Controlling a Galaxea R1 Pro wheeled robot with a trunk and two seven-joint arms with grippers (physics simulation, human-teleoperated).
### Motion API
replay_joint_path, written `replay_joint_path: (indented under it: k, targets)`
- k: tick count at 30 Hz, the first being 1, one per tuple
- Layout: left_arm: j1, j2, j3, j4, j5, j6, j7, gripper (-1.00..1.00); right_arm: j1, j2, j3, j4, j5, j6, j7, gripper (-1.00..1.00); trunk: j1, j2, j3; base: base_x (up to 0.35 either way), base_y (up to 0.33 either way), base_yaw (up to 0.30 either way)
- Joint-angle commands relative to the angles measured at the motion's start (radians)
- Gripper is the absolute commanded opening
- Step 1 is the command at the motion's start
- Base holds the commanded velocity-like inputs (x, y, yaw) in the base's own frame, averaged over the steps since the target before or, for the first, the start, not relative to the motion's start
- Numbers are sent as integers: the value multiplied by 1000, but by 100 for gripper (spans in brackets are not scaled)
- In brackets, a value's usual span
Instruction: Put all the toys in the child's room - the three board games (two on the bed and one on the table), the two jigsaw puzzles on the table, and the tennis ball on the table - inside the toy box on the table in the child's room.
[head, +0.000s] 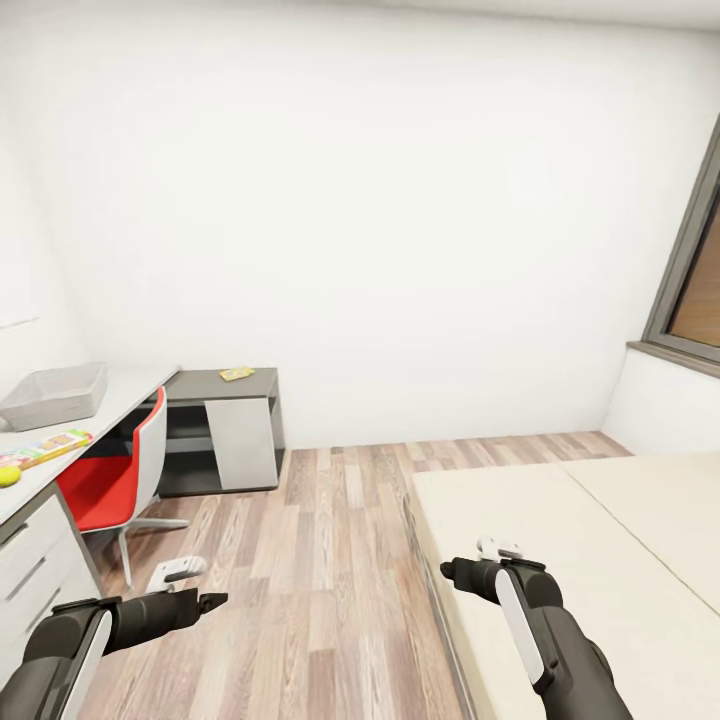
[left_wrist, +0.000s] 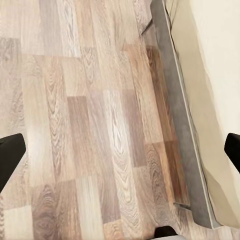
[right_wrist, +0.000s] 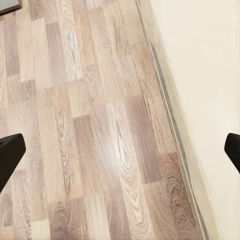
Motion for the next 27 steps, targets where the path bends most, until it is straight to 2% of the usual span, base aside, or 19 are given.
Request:
replay_joint_path:
  k: [1,9,18,27]
  targets:
    - [0,0,1,0,-1,7,-5,100,0,1,-2,-1,-10,3,-7,100,0,-1,0,0,-7,14]
    - [0,-1,0,0,-1,6,-4,100,0,1,-2,0,-10,-9,-8,100,0,-1,0,-37,-2,142]
    - [0,-1,0,0,-1,6,-4,100,0,1,-2,0,-10,-10,-8,100,0,-1,0,-6,-1,35]
    - [0,-2,0,0,-1,7,-4,100,0,1,-2,0,-10,-10,-8,100,0,-1,0,-37,-146,2]
